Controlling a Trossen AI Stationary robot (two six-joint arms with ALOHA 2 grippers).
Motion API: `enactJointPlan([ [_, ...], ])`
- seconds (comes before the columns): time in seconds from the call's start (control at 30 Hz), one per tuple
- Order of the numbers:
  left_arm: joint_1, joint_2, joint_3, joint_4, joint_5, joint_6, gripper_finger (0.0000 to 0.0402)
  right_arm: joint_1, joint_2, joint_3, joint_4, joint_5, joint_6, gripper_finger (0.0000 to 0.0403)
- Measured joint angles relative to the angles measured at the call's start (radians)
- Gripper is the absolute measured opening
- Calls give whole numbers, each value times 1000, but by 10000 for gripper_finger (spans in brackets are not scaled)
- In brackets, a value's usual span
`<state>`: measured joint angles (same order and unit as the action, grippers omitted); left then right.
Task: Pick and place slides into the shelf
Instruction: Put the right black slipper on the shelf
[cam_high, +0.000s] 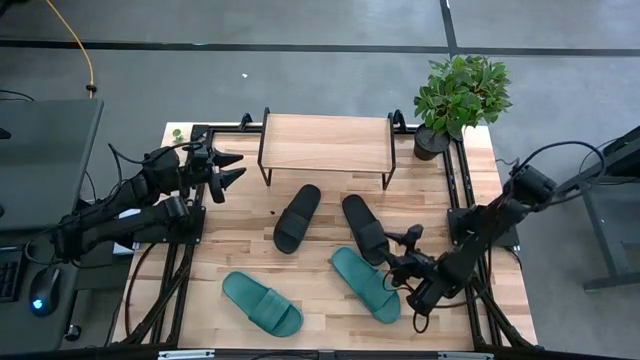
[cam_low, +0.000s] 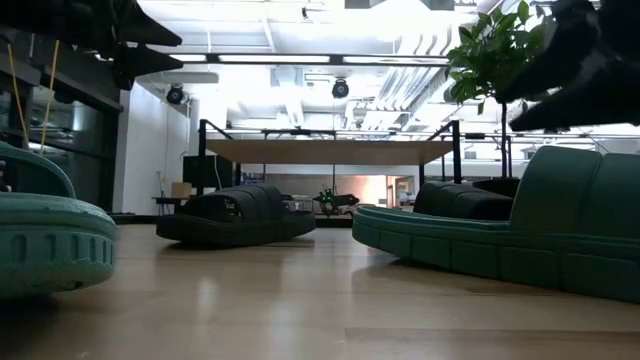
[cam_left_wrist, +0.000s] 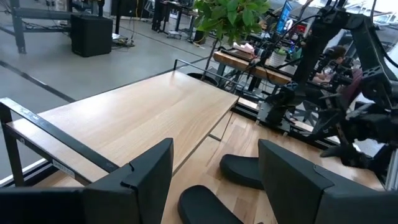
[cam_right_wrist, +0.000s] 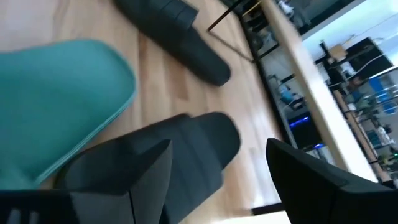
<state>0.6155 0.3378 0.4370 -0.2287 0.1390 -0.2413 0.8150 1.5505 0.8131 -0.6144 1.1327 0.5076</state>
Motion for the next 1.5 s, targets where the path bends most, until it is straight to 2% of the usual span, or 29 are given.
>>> enactJointPlan([
  [0.33,0,0,0,0,-10,0,216,0,58,0,-79,-71,145,252],
  [0.83,0,0,0,0,-19,-2,216,-12,155,0,-165,-142,256,252],
  [1.5,0,0,0,0,-19,-2,216,-104,206,0,-159,-141,244,252],
])
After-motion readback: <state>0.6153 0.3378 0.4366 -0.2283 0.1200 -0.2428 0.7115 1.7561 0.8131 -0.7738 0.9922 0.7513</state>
